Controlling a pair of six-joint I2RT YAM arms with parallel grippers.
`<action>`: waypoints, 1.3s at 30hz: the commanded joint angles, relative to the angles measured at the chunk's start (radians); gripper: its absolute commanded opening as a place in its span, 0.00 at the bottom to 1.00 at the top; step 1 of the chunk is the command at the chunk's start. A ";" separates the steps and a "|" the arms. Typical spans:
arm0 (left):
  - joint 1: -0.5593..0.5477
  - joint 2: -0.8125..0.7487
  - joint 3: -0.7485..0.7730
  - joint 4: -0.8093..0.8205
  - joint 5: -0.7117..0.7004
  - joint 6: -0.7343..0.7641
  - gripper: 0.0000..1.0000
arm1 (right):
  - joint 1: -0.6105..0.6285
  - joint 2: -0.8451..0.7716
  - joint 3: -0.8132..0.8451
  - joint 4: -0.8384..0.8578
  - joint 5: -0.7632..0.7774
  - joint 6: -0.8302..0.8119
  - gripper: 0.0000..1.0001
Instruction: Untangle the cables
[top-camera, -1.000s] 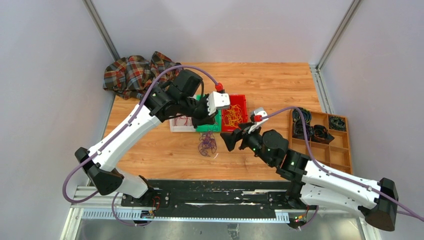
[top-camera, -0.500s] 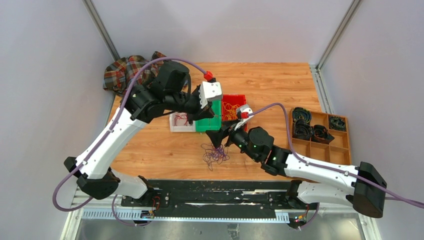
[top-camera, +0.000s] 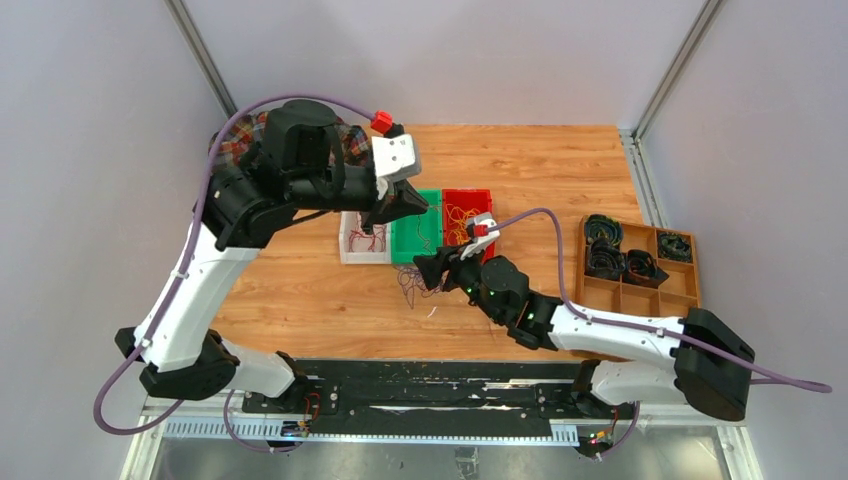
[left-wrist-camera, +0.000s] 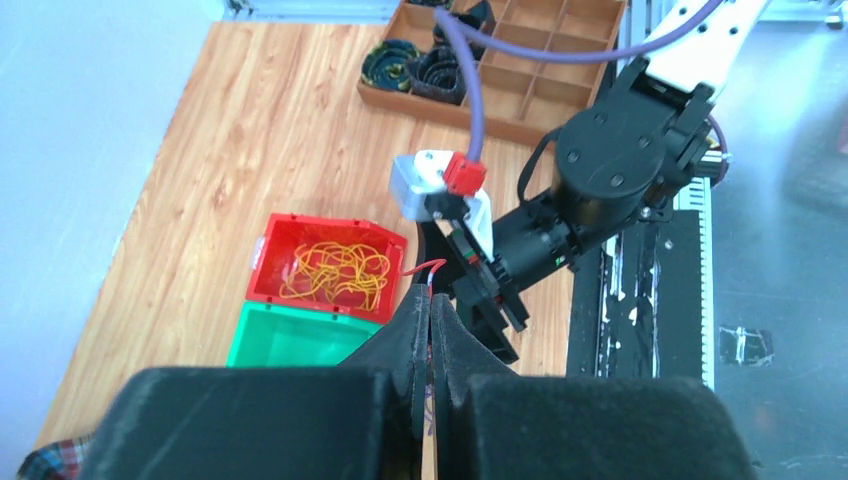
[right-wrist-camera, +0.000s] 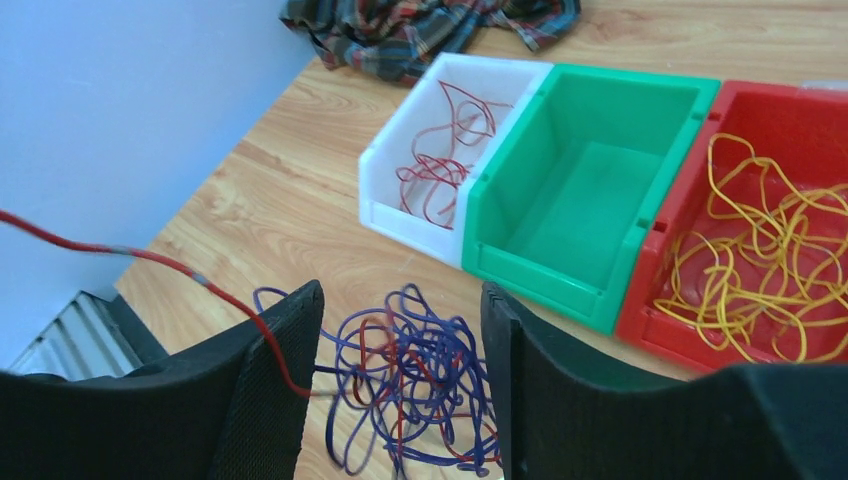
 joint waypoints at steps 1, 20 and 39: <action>-0.008 -0.022 0.059 0.005 0.048 -0.037 0.00 | 0.008 0.042 -0.034 0.050 0.077 0.020 0.59; -0.008 0.057 0.418 0.009 -0.126 0.019 0.01 | 0.008 0.102 -0.282 0.044 0.087 0.158 0.55; -0.008 -0.045 0.342 0.580 -0.548 0.142 0.00 | 0.010 0.029 -0.441 -0.043 0.087 0.266 0.58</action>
